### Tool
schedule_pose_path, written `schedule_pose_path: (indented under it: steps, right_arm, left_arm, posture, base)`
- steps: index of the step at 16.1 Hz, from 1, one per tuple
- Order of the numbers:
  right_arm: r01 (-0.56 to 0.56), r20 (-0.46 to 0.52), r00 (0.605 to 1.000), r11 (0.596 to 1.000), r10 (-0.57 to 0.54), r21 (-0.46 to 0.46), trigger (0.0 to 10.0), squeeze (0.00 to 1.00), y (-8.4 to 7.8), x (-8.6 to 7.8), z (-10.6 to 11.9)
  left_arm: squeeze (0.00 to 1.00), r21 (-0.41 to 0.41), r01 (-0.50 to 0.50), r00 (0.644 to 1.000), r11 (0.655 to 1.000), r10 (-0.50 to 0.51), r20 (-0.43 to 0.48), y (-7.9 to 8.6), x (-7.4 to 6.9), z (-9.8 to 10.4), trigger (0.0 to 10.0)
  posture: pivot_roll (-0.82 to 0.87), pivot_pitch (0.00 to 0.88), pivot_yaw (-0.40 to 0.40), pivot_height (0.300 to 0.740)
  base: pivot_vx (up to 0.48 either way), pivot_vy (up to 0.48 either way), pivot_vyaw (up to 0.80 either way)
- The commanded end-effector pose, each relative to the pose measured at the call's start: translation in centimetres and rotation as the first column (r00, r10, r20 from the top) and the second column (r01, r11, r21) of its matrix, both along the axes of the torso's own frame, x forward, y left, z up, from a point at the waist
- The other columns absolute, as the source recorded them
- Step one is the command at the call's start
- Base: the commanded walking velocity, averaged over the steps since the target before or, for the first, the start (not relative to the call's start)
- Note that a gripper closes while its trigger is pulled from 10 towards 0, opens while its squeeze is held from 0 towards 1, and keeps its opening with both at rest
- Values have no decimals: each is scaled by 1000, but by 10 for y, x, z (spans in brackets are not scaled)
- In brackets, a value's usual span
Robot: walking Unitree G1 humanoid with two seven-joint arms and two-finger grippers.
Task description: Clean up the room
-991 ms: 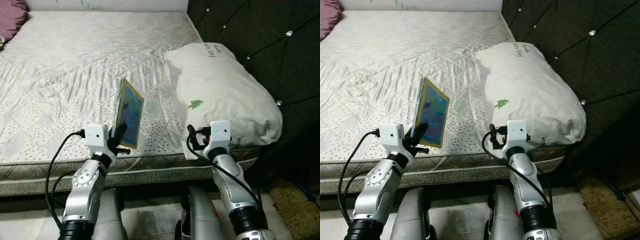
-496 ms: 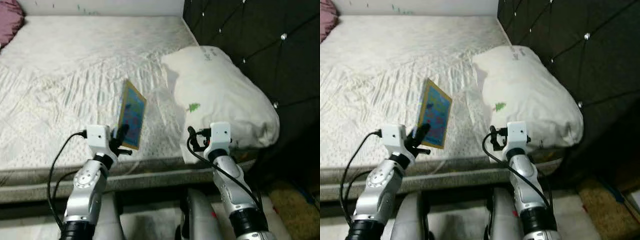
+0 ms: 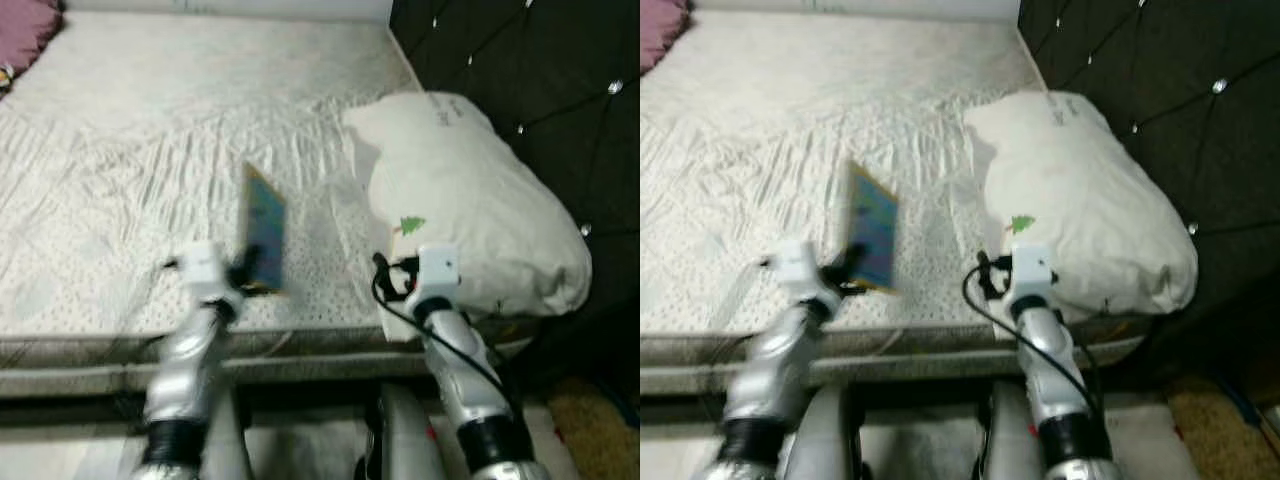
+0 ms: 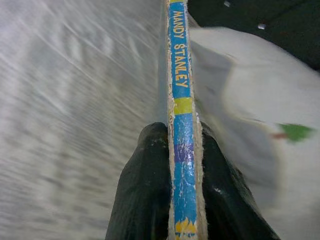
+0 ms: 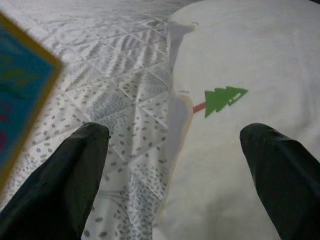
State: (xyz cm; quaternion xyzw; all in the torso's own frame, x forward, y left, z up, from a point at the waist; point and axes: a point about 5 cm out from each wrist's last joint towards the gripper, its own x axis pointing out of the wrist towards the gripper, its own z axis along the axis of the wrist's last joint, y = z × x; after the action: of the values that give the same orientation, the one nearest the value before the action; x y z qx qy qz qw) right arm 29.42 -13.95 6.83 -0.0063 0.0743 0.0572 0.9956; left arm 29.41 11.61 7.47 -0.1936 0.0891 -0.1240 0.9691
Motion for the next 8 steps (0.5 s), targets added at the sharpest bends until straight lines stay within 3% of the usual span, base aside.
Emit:
schedule_pose_path:
  steps: [1,4,8]
  right_arm:
    - [5,-3,1000,1000,-5,6,10000,0,-3,0,0]
    - [-8,25,1000,999,8,32,10000,0,-1,0,5]
    - [29,22,999,1000,-29,-10,10000,0,-21,-9,5]
  left_arm:
    - [0,-31,14,1000,999,-14,-21,-6,3,0,10000]
    - [0,-52,64,995,997,-67,-74,-21,10,-3,10000]
    - [0,-142,54,990,988,-71,-120,-26,18,-6,10000]
  posture:
    - [-49,7,-51,584]
    - [-70,25,-33,564]
    - [-86,27,-34,554]
  base:
    - [0,0,0]
    - [0,0,0]
    - [0,0,0]
